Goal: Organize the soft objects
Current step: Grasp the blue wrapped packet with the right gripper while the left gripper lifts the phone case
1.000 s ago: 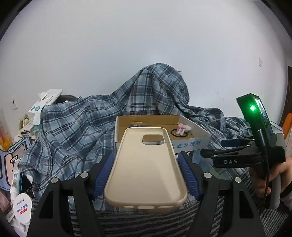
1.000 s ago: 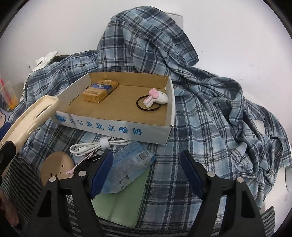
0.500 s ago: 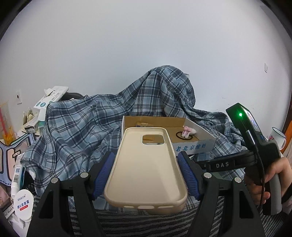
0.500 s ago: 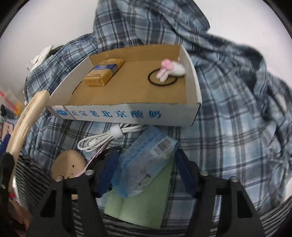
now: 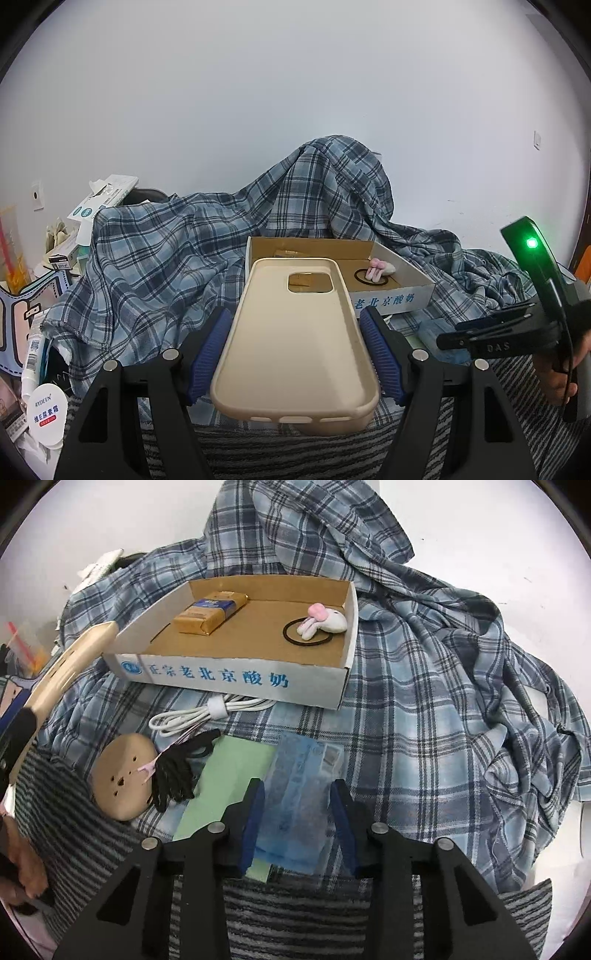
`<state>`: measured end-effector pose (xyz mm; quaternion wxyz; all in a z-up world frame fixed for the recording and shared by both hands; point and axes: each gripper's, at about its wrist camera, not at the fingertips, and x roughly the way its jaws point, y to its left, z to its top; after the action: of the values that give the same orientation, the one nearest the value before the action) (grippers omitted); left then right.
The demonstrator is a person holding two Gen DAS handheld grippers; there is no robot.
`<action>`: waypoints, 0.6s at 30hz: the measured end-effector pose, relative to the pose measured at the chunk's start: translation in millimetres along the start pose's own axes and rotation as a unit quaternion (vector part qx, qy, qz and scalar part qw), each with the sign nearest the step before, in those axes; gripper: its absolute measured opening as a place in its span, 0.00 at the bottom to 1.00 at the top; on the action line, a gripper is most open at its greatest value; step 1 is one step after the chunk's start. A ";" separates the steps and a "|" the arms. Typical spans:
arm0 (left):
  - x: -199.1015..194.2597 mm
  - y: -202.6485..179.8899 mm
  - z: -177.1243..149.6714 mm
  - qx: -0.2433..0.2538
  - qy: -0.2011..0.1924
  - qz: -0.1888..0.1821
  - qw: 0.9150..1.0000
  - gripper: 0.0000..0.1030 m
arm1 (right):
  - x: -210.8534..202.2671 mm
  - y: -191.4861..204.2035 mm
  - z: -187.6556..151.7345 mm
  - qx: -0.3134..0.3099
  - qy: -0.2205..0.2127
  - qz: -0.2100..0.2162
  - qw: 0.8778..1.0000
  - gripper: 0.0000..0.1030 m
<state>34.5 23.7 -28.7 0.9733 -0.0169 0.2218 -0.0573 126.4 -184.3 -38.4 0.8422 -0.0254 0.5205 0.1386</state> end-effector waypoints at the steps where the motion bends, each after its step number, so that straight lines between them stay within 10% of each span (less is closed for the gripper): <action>1: 0.0 0.0 0.0 0.001 0.000 0.000 1.000 0.72 | 0.5 -0.3 -1.3 -0.001 0.000 0.001 1.000 0.48; 10: 1.6 -0.5 0.1 0.003 0.004 0.000 1.000 0.72 | 16.1 6.8 -7.7 -0.005 -0.017 -0.009 1.000 0.38; 18: -0.2 -2.6 -0.4 0.008 -0.002 0.000 1.000 0.72 | -9.6 13.5 -21.9 -0.026 -0.123 -0.028 0.992 0.35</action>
<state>33.9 21.2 -28.8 0.9739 -0.0091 0.2191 -0.0591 99.7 -177.4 -38.6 0.9026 -0.0449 0.4079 0.1303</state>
